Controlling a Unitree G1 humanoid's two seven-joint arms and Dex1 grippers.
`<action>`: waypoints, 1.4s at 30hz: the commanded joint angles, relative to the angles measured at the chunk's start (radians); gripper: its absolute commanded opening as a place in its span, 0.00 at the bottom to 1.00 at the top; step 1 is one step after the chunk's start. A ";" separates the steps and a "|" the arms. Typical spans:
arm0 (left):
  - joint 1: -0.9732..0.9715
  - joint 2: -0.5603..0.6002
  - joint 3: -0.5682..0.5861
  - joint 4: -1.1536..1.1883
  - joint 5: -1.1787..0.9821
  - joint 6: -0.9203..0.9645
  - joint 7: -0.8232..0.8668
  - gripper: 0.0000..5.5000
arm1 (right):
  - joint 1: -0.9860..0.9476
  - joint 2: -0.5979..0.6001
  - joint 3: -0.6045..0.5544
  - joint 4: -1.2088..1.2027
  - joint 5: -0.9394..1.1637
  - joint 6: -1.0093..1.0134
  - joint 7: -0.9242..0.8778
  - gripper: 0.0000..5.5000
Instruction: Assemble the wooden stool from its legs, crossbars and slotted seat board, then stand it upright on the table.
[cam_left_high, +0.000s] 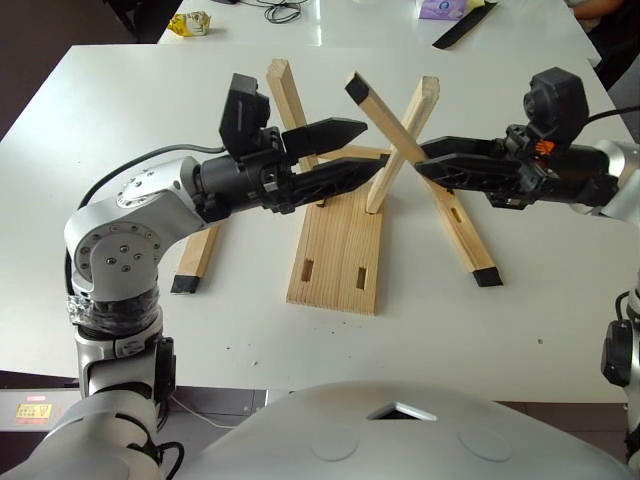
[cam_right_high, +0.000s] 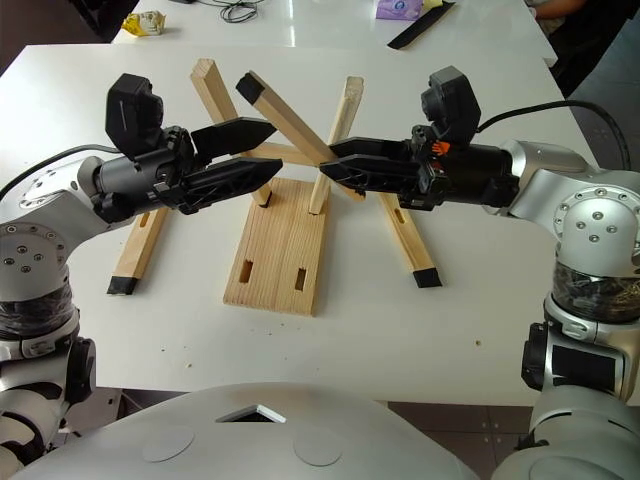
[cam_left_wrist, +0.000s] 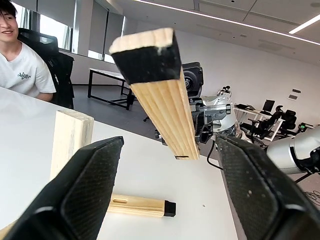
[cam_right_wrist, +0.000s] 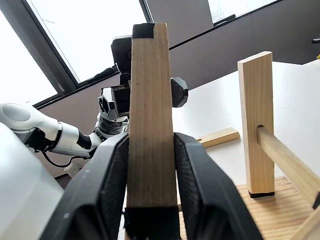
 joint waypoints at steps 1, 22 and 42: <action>-0.009 0.016 -0.006 0.014 -0.031 0.024 -0.012 0.62 | -0.035 -0.025 0.008 -0.006 0.016 0.020 0.032 0.24; -0.025 0.020 -0.042 0.029 -0.103 0.053 0.052 0.62 | 0.002 -0.011 0.078 -0.074 -0.070 -0.040 0.058 0.24; -0.007 0.009 -0.038 0.010 -0.125 0.037 0.032 0.49 | -0.020 0.002 0.108 -0.051 -0.114 -0.058 0.077 0.24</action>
